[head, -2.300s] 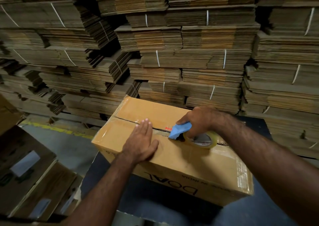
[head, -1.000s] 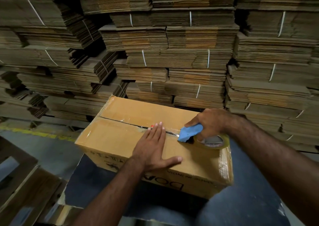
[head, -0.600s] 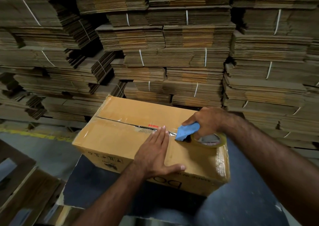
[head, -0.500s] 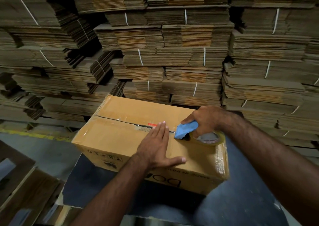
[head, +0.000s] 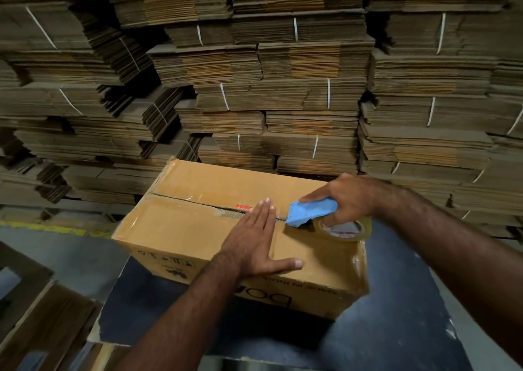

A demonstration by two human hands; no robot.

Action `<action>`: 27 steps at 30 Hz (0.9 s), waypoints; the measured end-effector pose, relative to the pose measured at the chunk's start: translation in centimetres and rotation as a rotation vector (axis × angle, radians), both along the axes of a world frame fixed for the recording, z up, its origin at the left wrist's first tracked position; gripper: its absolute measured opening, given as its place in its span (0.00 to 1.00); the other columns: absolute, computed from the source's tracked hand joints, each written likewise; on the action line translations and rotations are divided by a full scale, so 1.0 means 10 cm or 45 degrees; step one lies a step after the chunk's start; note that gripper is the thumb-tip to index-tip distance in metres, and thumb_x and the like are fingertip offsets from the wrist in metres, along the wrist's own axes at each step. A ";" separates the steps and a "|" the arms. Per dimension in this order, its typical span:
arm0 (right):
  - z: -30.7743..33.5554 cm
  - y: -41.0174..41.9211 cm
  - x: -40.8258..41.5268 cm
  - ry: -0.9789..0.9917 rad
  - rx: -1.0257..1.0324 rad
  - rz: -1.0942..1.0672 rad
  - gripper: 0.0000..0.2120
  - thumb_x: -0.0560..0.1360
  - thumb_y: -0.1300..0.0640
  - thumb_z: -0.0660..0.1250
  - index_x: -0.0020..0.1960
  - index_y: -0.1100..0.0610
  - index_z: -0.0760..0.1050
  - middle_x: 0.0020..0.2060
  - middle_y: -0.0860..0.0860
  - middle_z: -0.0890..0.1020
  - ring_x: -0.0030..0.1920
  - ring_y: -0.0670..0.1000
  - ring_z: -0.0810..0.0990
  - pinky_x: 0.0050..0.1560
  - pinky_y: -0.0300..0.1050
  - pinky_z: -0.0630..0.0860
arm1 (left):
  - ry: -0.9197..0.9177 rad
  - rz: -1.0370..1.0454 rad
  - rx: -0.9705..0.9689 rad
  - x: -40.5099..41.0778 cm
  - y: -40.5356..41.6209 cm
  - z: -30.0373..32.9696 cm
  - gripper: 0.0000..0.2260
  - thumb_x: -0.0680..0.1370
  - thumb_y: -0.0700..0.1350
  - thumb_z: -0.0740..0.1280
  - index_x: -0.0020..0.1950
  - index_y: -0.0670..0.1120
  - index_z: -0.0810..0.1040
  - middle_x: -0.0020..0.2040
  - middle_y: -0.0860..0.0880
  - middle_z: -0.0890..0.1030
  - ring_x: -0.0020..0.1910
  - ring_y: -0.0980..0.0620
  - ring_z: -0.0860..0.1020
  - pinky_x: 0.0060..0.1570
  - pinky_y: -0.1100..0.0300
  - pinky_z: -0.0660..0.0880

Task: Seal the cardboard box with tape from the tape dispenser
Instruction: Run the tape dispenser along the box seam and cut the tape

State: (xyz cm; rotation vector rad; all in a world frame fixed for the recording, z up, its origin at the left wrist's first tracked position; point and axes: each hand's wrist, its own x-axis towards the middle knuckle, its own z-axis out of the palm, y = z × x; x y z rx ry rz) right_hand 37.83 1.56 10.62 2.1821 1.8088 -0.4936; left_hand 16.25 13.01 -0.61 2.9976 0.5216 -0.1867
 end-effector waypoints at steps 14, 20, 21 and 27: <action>0.05 -0.13 0.06 -0.148 -0.134 -0.110 0.34 0.65 0.37 0.69 0.71 0.31 0.67 0.64 0.40 0.78 0.59 0.49 0.77 0.59 0.51 0.76 | 0.066 -0.013 0.000 0.01 0.10 0.04 0.58 0.65 0.83 0.43 0.80 0.42 0.39 0.80 0.43 0.36 0.79 0.49 0.38 0.78 0.50 0.43; 0.08 -0.23 0.03 -0.112 -0.071 -0.113 0.32 0.68 0.39 0.71 0.71 0.33 0.68 0.66 0.40 0.77 0.60 0.48 0.76 0.59 0.49 0.75 | -0.020 -0.100 0.024 0.03 -0.16 0.01 0.55 0.69 0.81 0.44 0.80 0.40 0.42 0.80 0.40 0.39 0.79 0.46 0.40 0.78 0.49 0.44; 0.09 -0.23 0.02 -0.118 -0.066 -0.113 0.32 0.69 0.39 0.71 0.72 0.34 0.68 0.66 0.40 0.77 0.61 0.49 0.75 0.60 0.50 0.74 | -0.068 -0.141 0.046 0.01 -0.29 -0.04 0.54 0.70 0.80 0.45 0.80 0.39 0.43 0.80 0.40 0.40 0.79 0.46 0.40 0.78 0.49 0.45; 0.09 -0.25 0.02 -0.133 -0.037 -0.104 0.32 0.69 0.40 0.71 0.72 0.33 0.67 0.68 0.40 0.75 0.65 0.50 0.74 0.57 0.48 0.72 | 0.012 -0.082 -0.003 0.30 -0.30 0.06 0.55 0.69 0.81 0.42 0.80 0.40 0.40 0.80 0.42 0.38 0.79 0.48 0.39 0.77 0.49 0.41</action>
